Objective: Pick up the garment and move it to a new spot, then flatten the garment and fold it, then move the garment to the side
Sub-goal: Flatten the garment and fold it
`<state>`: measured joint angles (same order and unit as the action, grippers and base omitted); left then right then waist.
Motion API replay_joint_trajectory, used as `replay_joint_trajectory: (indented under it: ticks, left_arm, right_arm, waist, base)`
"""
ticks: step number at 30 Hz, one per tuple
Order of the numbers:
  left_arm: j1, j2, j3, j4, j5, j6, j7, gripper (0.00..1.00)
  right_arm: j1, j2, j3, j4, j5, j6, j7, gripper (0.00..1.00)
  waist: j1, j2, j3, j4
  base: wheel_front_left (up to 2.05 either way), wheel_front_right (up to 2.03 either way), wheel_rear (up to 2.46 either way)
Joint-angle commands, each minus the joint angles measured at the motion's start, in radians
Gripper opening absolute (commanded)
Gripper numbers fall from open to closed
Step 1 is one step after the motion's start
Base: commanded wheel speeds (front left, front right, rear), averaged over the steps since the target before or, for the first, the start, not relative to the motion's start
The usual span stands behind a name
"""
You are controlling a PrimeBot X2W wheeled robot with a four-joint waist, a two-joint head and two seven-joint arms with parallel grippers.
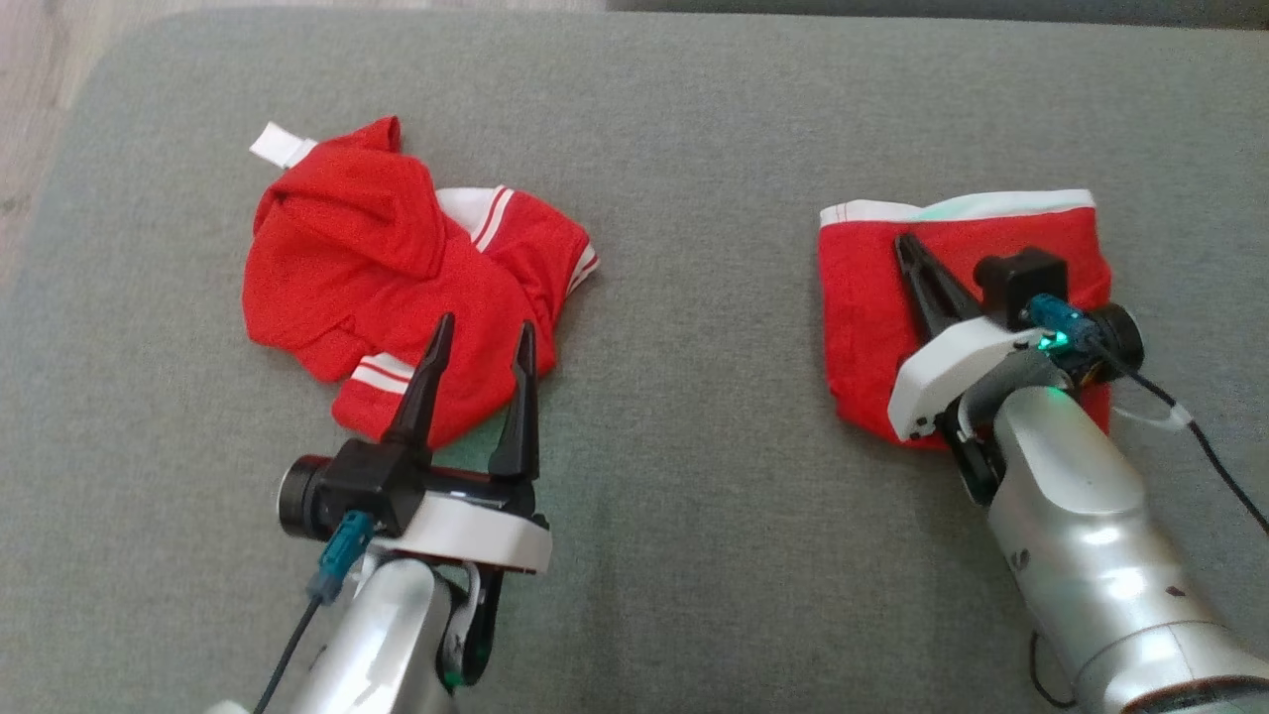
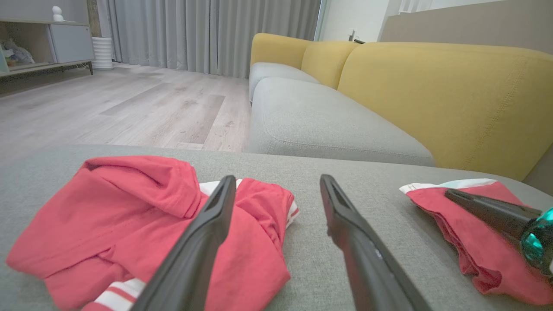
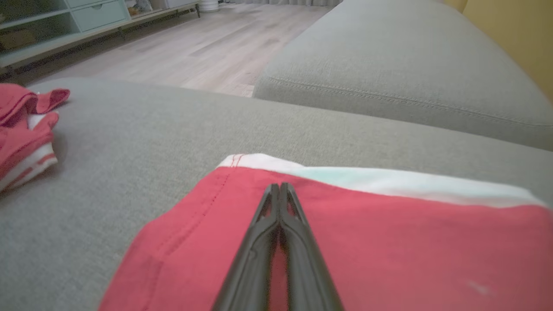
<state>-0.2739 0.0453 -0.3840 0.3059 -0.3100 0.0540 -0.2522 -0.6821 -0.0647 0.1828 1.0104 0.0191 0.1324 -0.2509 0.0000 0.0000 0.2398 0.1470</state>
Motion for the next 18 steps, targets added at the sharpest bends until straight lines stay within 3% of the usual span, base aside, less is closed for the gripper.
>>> replay_joint_trajectory:
  ticks: [1,10,15,16,17,18]
  left_arm:
    - [0.002,0.005,0.038,-0.026,-0.004,0.006,-0.010,1.00]
    - [0.045,0.005,0.073,-0.029,0.006,0.001,-0.010,1.00]
    - [0.067,0.005,0.081,-0.031,0.007,0.000,-0.010,1.00]
    - [0.072,0.005,0.084,-0.031,0.008,-0.001,-0.010,1.00]
    - [0.078,0.005,0.086,-0.031,0.009,-0.002,-0.010,1.00]
    - [0.083,0.005,0.089,-0.030,0.010,-0.002,-0.010,1.00]
  right_arm:
    - [0.010,0.014,0.008,-0.059,0.011,-0.002,-0.011,0.00]
    - [0.180,0.014,-0.185,-0.381,0.019,-0.002,-0.011,0.00]
    - [0.300,0.014,-0.230,-0.515,0.023,-0.002,-0.011,0.00]
    - [0.330,0.014,-0.238,-0.540,0.021,-0.002,-0.011,0.29]
    - [0.358,0.014,-0.247,-0.563,0.027,-0.002,-0.011,1.00]
    - [0.386,0.014,-0.252,-0.581,0.035,-0.002,-0.011,1.00]
  waist:
    - [0.0000,0.0000,-0.017,-0.013]
    - [0.0000,0.0000,-0.095,-0.061]
    - [0.0000,0.0000,-0.122,-0.080]
    - [0.0000,0.0000,-0.129,-0.085]
    - [0.0000,0.0000,-0.134,-0.088]
    - [0.0000,0.0000,-0.139,-0.092]
  base:
    - [0.00,0.00,0.00]
    - [0.00,0.00,0.00]
    - [0.00,0.00,0.00]
    - [0.00,0.00,0.00]
    - [0.00,0.00,0.00]
    - [0.00,0.00,0.00]
